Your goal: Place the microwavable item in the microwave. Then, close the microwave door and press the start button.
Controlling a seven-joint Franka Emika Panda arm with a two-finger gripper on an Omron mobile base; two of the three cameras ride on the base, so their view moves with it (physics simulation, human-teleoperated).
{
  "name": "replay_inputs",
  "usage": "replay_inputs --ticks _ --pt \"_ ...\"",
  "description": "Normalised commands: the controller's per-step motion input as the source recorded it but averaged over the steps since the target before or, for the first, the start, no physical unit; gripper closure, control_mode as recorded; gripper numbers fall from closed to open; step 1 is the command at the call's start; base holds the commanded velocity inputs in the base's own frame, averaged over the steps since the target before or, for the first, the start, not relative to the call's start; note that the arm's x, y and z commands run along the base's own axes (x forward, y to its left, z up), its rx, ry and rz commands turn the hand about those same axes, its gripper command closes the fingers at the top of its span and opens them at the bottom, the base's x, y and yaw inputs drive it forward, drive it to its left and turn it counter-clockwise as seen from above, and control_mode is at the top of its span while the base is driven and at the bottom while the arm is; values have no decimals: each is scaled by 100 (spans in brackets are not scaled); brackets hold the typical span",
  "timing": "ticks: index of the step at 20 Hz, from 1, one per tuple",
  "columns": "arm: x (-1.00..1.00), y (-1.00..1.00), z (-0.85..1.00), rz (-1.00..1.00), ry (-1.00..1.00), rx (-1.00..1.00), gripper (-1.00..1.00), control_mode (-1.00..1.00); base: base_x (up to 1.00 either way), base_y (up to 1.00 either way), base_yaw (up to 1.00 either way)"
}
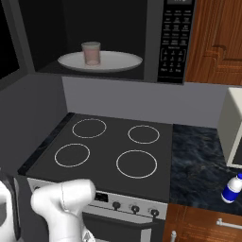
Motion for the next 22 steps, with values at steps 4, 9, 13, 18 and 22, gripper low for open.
replay_inputs --ticks 4,9,13,18,22 --pt "-72 100 -2 -2 -22 41 -100 -100 0 0 0" --pt "-75 72 8 -3 -13 31 -100 -100 0 0 0" --pt "-60 67 30 0 -15 21 -100 -100 0 0 0" --pt "-91 61 25 -1 -33 11 -100 -100 0 0 0" --pt "-91 43 38 0 -27 9 -100 -100 0 0 0"
